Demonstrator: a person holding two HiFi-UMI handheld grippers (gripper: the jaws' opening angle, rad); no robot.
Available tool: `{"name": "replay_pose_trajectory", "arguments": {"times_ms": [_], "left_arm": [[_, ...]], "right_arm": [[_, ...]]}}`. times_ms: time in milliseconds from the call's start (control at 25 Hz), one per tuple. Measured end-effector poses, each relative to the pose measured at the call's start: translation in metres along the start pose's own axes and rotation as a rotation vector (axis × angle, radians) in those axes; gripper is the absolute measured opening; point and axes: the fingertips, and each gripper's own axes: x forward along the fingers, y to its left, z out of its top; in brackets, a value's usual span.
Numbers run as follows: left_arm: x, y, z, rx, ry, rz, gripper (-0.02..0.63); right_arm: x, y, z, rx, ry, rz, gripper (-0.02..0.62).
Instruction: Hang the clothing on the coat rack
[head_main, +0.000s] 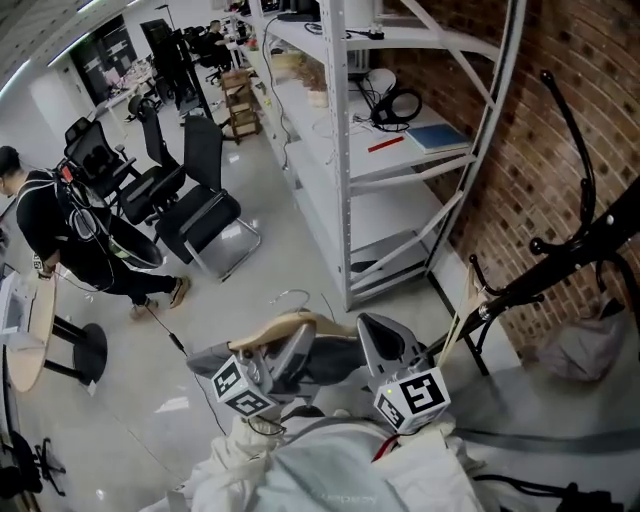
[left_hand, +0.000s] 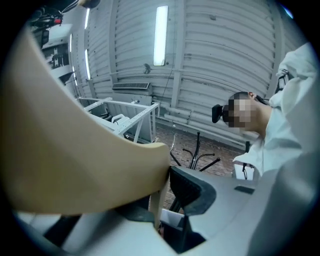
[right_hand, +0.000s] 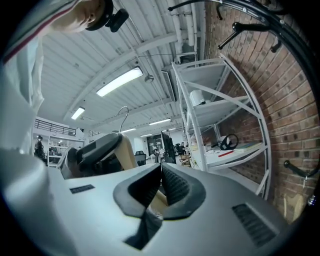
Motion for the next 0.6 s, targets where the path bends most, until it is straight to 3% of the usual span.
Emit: {"name": "replay_pose_trajectory", "arguments": {"times_ms": [600], "left_arm": [[0.091,0.053,-0.038,-0.242,0.149,-0.304,0.101]], "right_arm": [[0.001,-0.087,0.01,-0.026,-0.036,-0.408,0.025]]}}
